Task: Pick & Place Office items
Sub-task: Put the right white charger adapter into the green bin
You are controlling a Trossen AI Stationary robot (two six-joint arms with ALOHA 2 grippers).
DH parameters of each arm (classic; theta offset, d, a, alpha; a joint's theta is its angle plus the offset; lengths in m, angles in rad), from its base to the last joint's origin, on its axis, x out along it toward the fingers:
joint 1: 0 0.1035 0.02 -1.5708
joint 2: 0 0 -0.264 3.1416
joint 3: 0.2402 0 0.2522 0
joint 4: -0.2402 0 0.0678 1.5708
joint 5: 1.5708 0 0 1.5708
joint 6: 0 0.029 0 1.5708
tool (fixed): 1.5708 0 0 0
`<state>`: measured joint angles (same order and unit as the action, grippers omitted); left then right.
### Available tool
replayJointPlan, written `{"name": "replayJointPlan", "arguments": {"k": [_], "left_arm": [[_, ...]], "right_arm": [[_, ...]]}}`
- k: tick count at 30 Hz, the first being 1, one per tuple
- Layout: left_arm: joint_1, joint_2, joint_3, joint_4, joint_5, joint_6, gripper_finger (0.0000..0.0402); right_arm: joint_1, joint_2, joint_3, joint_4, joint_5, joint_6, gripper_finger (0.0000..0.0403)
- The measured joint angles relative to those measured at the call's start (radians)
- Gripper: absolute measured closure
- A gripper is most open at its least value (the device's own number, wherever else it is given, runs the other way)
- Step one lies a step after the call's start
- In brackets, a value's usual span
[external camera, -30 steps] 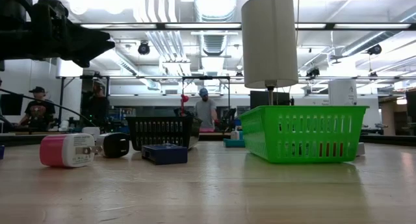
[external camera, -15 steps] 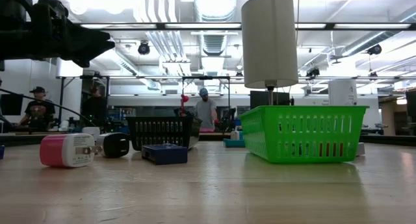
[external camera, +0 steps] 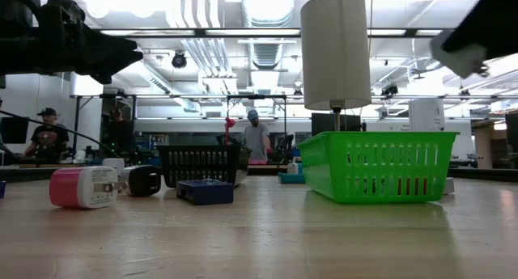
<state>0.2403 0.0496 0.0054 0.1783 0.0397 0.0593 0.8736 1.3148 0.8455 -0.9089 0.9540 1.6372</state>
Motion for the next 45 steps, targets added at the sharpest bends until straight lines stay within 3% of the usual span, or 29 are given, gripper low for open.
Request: {"name": "replayJointPlan", "arguments": {"k": [15,20,27,32,41,45], "left_arm": [[0.000,0.000,0.000,0.000,0.000,0.000,0.0177],[0.000,0.000,0.000,0.000,0.000,0.000,0.0177],[0.000,0.000,0.000,0.000,0.000,0.000,0.0177],[0.000,0.000,0.000,0.000,0.000,0.000,0.0177],[0.000,0.000,0.000,0.000,0.000,0.000,0.0177],[0.000,0.000,0.000,0.000,0.000,0.000,0.0177]], "right_arm": [[-0.176,0.047,-0.006,0.259,-0.016,-0.333,0.0233],[-0.201,0.047,-0.054,0.458,-0.031,-0.488,0.0233],[-0.285,0.047,-0.138,0.718,-0.134,-0.681,0.0232],[-0.363,0.047,-0.199,0.890,-0.274,-0.780,0.0232],[-0.438,0.048,-0.292,1.092,-0.464,-0.860,0.0231],[-0.451,0.048,-0.323,1.154,-0.487,-0.885,0.0228]]}}
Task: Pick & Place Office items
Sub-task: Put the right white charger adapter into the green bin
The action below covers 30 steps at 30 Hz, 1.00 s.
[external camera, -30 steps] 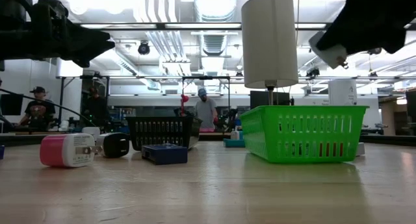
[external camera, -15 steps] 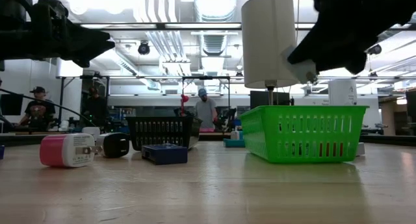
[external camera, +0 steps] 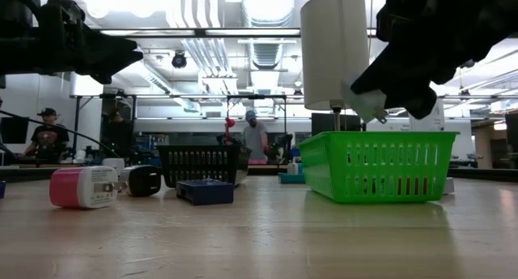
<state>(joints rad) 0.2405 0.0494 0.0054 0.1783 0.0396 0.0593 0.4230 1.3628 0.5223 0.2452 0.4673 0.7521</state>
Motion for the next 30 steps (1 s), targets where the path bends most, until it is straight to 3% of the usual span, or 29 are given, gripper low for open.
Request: {"name": "replayJointPlan", "arguments": {"k": [6,12,16,23,30], "left_arm": [[0.000,0.000,0.000,0.000,0.000,0.000,0.0177],[0.000,0.000,0.000,0.000,0.000,0.000,0.0177],[0.000,0.001,0.000,0.000,0.000,0.000,0.0177],[0.000,0.002,0.000,-0.001,0.000,0.000,0.0177],[0.000,0.007,0.000,0.000,0.000,0.000,0.0177]], "right_arm": [[-0.001,0.007,-0.037,0.070,-0.039,-0.001,0.0227],[-0.009,0.139,-0.024,0.169,-0.058,-0.059,0.0227],[-0.021,0.209,0.011,0.174,-0.061,-0.076,0.0227],[-0.041,0.222,0.022,0.177,-0.073,-0.079,0.0226],[-0.040,0.230,0.026,0.171,-0.102,-0.085,0.0190]]}}
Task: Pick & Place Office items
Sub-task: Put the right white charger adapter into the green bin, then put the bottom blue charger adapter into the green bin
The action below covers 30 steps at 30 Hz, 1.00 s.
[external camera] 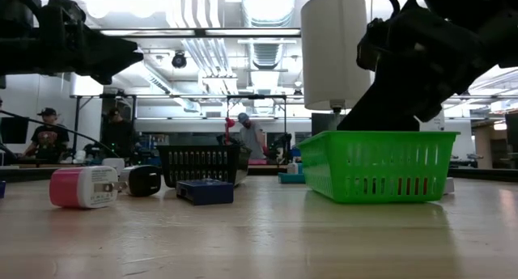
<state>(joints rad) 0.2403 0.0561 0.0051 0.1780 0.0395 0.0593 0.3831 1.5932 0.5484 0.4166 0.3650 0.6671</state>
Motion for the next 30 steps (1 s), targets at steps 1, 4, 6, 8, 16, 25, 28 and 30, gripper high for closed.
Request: {"name": "replayJointPlan", "arguments": {"k": [1,4,6,8,16,25,28,30], "left_arm": [[0.000,0.000,0.000,0.000,0.000,0.000,0.0177],[0.000,0.001,0.000,0.000,0.000,0.000,0.0177],[0.000,0.001,0.000,0.000,0.000,0.000,0.0177],[0.000,0.001,0.000,0.000,0.000,0.000,0.0177],[0.000,0.001,0.000,0.000,0.000,0.000,0.0177],[0.000,0.001,0.000,0.000,0.000,0.000,0.0176],[0.000,0.001,0.000,0.000,0.000,0.000,0.0176],[0.000,0.001,0.000,0.000,0.000,0.000,0.0176]], "right_arm": [[0.000,0.000,0.000,0.001,0.000,0.000,0.0184],[0.000,0.000,0.000,0.001,0.001,0.000,0.0170],[0.000,0.000,0.000,0.001,0.001,0.000,0.0163],[0.000,0.000,0.000,0.001,0.001,0.000,0.0161],[0.000,-0.048,0.000,0.011,0.103,-0.050,0.0171],[-0.002,-0.174,0.000,-0.015,0.228,-0.214,0.0183],[-0.012,-0.200,0.000,-0.020,0.293,-0.232,0.0184],[-0.034,-0.217,0.000,-0.028,0.324,-0.201,0.0184]]}}
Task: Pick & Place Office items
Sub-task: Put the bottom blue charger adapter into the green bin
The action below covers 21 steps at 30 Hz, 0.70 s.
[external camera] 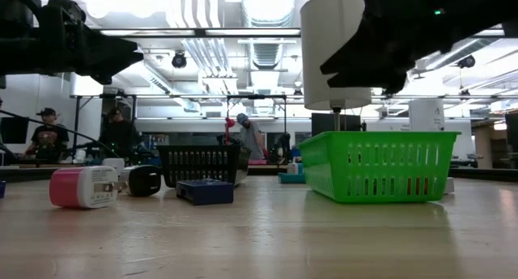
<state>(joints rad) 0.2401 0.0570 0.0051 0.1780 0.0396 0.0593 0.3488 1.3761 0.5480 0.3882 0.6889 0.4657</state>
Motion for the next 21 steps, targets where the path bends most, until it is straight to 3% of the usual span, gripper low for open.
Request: {"name": "replayJointPlan", "arguments": {"k": [7,21], "left_arm": [[0.000,0.000,0.000,0.000,0.000,0.000,0.0176],[0.000,0.000,0.000,0.000,0.000,0.000,0.0177]], "right_arm": [[-0.119,0.005,0.000,-0.033,0.007,0.125,0.0184],[-0.227,0.064,0.000,0.053,0.062,0.108,0.0184]]}}
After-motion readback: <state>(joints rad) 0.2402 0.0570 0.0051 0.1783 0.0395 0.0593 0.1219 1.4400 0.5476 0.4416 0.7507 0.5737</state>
